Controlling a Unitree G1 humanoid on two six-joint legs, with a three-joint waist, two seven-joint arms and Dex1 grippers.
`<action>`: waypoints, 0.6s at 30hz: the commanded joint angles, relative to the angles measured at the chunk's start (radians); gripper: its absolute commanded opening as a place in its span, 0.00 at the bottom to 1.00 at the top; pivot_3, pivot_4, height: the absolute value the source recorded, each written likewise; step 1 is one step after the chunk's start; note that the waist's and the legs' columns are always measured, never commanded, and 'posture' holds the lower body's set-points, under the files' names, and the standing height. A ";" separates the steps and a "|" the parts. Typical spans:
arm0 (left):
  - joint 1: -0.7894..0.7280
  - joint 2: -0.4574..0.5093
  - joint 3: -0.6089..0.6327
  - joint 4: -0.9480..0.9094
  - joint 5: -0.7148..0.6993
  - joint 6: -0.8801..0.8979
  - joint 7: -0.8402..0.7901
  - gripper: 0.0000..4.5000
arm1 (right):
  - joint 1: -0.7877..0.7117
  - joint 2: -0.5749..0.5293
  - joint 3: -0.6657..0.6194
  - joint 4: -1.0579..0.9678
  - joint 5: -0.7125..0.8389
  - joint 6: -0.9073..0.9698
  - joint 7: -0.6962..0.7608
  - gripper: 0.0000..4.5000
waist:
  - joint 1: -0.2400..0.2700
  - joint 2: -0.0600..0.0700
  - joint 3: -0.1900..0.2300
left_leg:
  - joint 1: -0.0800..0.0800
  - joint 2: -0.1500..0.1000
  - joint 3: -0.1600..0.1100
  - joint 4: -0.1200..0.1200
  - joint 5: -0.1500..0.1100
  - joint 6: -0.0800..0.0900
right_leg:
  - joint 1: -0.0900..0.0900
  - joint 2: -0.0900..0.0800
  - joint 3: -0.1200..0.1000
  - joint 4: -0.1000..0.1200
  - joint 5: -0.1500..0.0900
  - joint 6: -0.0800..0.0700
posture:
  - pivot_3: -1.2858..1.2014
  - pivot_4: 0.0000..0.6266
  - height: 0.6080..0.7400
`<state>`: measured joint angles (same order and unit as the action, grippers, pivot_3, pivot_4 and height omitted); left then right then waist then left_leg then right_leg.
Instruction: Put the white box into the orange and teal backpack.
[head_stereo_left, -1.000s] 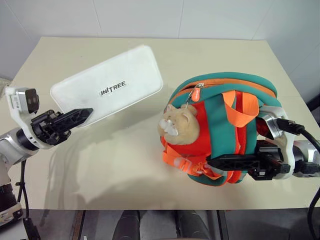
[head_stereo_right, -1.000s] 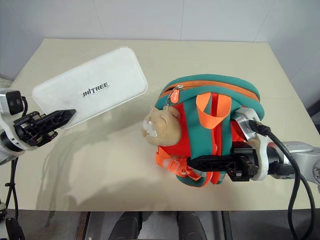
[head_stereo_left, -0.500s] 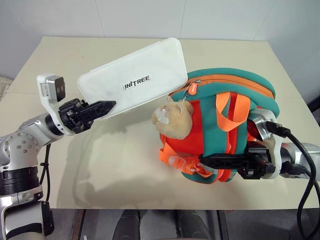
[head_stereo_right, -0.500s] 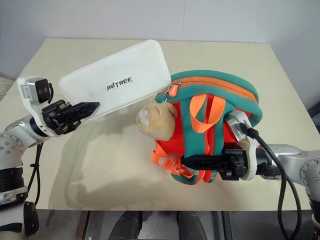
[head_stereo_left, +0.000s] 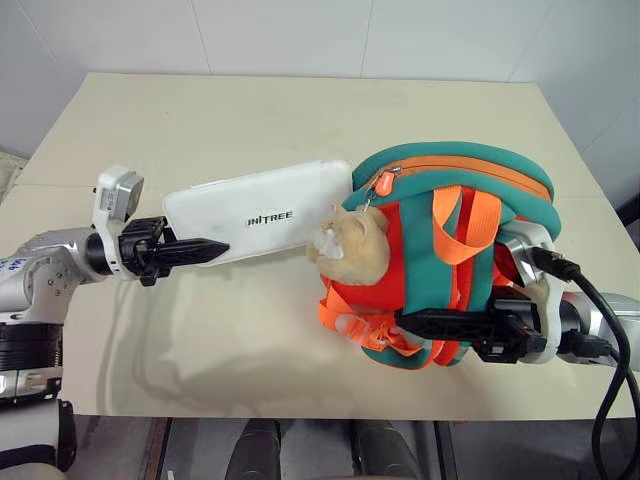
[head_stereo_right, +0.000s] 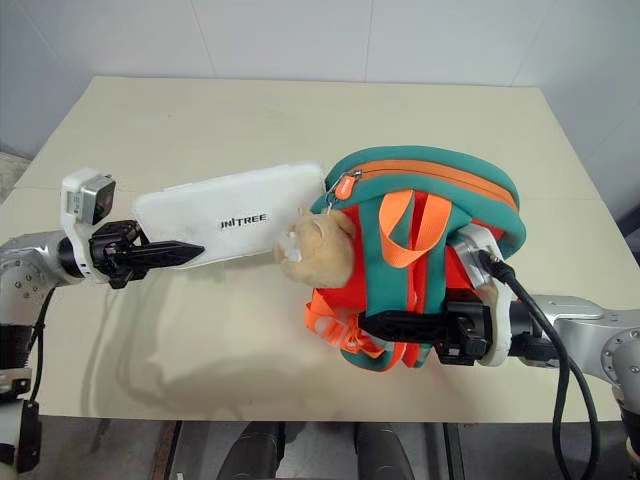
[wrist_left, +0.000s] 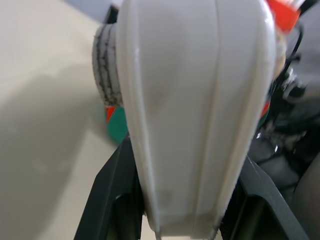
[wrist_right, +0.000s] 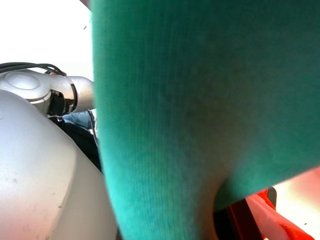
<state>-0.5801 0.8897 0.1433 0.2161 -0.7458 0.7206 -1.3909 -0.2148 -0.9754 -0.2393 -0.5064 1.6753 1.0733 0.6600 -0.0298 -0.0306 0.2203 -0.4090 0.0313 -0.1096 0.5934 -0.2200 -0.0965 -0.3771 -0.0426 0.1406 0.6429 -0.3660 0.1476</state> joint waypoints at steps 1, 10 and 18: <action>-0.038 0.040 -0.039 0.030 0.071 -0.057 -0.068 0.32 | 0.013 -0.001 -0.018 -0.033 0.028 -0.016 -0.003 0.00 | 0.000 0.000 0.000 | 0.000 0.000 0.000 0.000 0.000 0.000 | 0.000 0.000 0.000 0.000 0.000 0.000 | 0.52 0.24 1.00; -0.218 -0.004 -0.170 0.066 0.149 -0.089 -0.196 0.32 | 0.008 0.010 -0.002 -0.038 0.022 -0.032 -0.011 0.00 | 0.001 0.000 0.000 | 0.000 0.000 0.000 0.000 0.000 0.000 | 0.000 0.000 0.000 0.000 0.000 0.000 | 0.52 0.24 1.00; -0.341 0.000 -0.312 0.132 0.166 -0.195 -0.224 0.32 | 0.009 0.026 0.015 -0.052 0.015 -0.045 -0.022 0.00 | 0.001 0.000 0.000 | 0.000 0.000 0.000 0.000 0.000 0.000 | 0.000 0.000 0.000 0.000 0.000 0.000 | 0.52 0.24 1.00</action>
<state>-0.8987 0.8805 -0.1437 0.3504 -0.5840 0.5580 -1.5022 -0.2050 -0.9566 -0.2268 -0.5188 1.6747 1.0424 0.6401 -0.0289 -0.0306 0.2203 -0.4094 0.0313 -0.1099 0.5933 -0.2200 -0.0964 -0.3771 -0.0424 0.1403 0.6436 -0.3662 0.1478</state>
